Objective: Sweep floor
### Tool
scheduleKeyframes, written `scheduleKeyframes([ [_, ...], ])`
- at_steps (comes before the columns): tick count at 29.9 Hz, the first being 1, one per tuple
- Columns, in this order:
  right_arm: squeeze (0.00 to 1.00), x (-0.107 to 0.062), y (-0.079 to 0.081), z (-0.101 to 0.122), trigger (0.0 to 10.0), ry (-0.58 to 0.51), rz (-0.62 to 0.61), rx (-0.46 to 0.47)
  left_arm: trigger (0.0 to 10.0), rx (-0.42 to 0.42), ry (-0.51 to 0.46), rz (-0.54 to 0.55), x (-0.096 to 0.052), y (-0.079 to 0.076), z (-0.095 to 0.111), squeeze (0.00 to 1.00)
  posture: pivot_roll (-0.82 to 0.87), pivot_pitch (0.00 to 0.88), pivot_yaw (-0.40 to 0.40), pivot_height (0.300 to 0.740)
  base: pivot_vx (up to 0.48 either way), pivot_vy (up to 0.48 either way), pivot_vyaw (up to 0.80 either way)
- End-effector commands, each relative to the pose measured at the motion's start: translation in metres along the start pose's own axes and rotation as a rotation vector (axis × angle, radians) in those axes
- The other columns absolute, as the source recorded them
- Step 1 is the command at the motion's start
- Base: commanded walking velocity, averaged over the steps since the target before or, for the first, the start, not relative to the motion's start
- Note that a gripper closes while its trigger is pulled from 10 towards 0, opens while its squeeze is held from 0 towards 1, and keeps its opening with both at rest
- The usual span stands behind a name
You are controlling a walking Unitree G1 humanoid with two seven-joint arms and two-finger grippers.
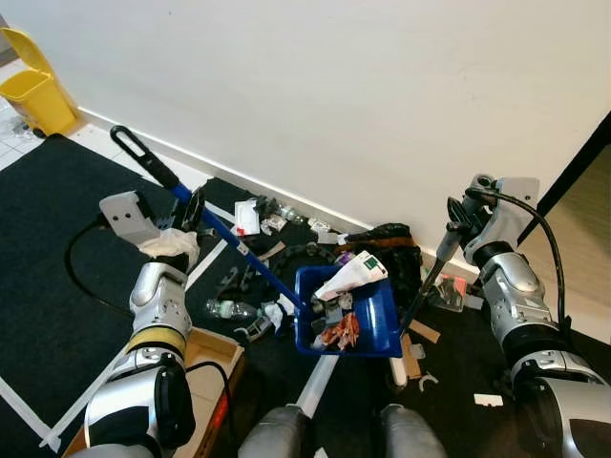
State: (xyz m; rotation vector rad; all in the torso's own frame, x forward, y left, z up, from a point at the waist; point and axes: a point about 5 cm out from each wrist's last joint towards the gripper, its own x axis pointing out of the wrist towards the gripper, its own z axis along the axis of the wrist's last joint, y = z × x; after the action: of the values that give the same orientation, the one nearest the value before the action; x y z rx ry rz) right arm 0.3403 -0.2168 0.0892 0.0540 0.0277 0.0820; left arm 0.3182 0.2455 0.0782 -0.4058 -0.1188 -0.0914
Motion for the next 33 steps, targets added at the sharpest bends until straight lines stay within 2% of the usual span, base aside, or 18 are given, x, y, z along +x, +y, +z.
scheduleKeyframes([
  [1, 0.00, 0.004, 0.002, 0.006, 10.0, -0.028, 0.010, 0.000, 10.0, -0.044, -0.034, 0.036, -0.003, 0.004, 0.001, 0.00, 0.10, 0.017, -0.015, 0.740, 0.000, 0.000, 0.00],
  [5, 0.00, 0.001, -0.002, 0.005, 10.0, -0.027, 0.005, 0.007, 10.0, -0.041, -0.033, 0.059, -0.006, 0.010, 0.001, 0.00, 0.10, 0.025, -0.017, 0.740, 0.000, 0.000, 0.00],
  [10, 0.00, -0.003, -0.006, 0.002, 10.0, -0.021, 0.000, 0.003, 10.0, -0.027, -0.049, 0.104, -0.012, 0.022, 0.008, 0.00, 0.10, 0.029, -0.020, 0.740, 0.000, 0.000, 0.78],
  [17, 0.00, -0.004, -0.007, 0.001, 10.0, -0.017, 0.001, 0.002, 10.0, -0.006, -0.084, 0.134, -0.013, 0.032, 0.021, 0.00, 0.11, 0.033, -0.026, 0.740, 0.000, 0.000, 0.79],
  [25, 0.00, -0.004, -0.007, 0.001, 10.0, -0.017, 0.007, 0.001, 10.0, 0.005, -0.107, 0.151, -0.015, 0.037, 0.027, 0.00, 0.11, 0.034, -0.027, 0.740, 0.000, 0.000, 0.79],
  [33, 0.00, -0.004, -0.004, 0.000, 10.0, -0.021, 0.009, 0.007, 10.0, 0.025, -0.154, 0.145, -0.007, 0.037, 0.043, 0.00, 0.13, 0.037, -0.021, 0.740, 0.000, 0.000, 0.79],
])
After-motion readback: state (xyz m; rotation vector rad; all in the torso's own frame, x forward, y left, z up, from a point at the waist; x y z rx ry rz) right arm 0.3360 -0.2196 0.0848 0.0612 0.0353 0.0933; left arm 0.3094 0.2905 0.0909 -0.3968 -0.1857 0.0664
